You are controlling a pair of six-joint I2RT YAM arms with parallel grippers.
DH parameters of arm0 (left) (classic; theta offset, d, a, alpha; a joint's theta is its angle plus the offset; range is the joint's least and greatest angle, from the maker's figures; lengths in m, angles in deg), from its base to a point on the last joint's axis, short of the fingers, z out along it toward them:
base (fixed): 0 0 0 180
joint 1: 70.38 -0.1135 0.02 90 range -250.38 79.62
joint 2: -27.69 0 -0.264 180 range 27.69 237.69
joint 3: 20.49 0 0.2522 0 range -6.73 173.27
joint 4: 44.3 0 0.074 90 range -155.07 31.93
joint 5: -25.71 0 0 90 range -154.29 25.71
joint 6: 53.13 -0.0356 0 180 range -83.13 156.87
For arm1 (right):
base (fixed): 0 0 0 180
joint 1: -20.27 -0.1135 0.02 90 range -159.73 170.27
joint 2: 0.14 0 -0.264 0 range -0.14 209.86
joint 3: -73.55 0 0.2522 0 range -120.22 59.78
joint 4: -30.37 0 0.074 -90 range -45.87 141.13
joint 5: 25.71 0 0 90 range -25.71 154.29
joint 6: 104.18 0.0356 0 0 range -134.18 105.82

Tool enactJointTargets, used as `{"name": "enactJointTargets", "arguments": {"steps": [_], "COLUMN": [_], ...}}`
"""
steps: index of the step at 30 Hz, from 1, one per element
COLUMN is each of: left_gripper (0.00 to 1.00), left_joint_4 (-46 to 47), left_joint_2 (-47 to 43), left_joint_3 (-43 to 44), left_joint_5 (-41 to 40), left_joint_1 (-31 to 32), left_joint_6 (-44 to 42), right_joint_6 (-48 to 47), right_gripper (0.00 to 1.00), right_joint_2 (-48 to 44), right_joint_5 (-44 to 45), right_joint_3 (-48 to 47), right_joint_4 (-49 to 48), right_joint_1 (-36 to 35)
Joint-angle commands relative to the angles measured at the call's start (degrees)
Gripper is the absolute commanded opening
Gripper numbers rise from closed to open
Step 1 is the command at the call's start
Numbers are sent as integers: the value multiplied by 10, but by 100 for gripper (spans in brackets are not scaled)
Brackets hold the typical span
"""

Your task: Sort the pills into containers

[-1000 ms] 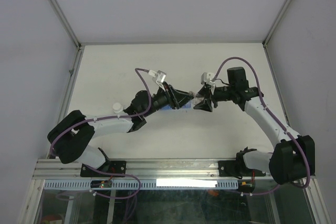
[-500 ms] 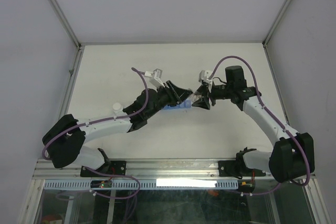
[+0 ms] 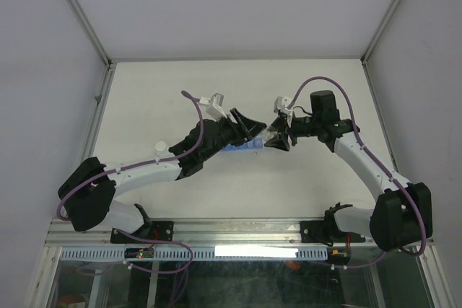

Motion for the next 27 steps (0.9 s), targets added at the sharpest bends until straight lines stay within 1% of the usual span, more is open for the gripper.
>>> {"name": "enactJointTargets", "arguments": {"steps": [1,2,6,10,12,13,15,18,20,23,25,27], "left_gripper": [67,73,88,95,99,99,99,99,99,99,99,99], "left_joint_4": [57,58,63,75,95,116,178,304,321,344,388,415], "left_joint_2": [-39,-44,-68,-105,-132,-145,-175,-208,-208,-170,-140,-114], "left_joint_3": [-1,-6,-32,-74,-109,-129,-171,-225,-223,-200,-195,-190], "left_joint_5": [13,12,10,8,7,13,58,136,208,320,356,365], "left_joint_1": [2,2,2,2,2,2,2,-3,-23,-66,-81,-83], "left_joint_6": [0,-1,-9,-25,-60,-92,-174,-307,-364,-389,-388,-397], "right_joint_6": [-4,-4,-8,-12,-22,-28,-42,-77,-97,-118,-127,-132], "right_gripper": [0,0,0,0,0,0,0,0,0,0,0,0], "right_joint_2": [-7,-8,-12,-14,-14,-15,-16,-17,-17,-19,-19,-18], "right_joint_5": [-34,-36,-50,-58,-67,-73,-85,-115,-134,-151,-157,-158], "right_joint_3": [0,-2,-2,-2,-3,-3,-5,-8,-10,-9,-10,-10], "right_joint_4": [-1,0,5,9,18,22,35,63,82,98,103,108], "right_joint_1": [2,2,2,2,2,2,2,3,3,2,2,2]}}
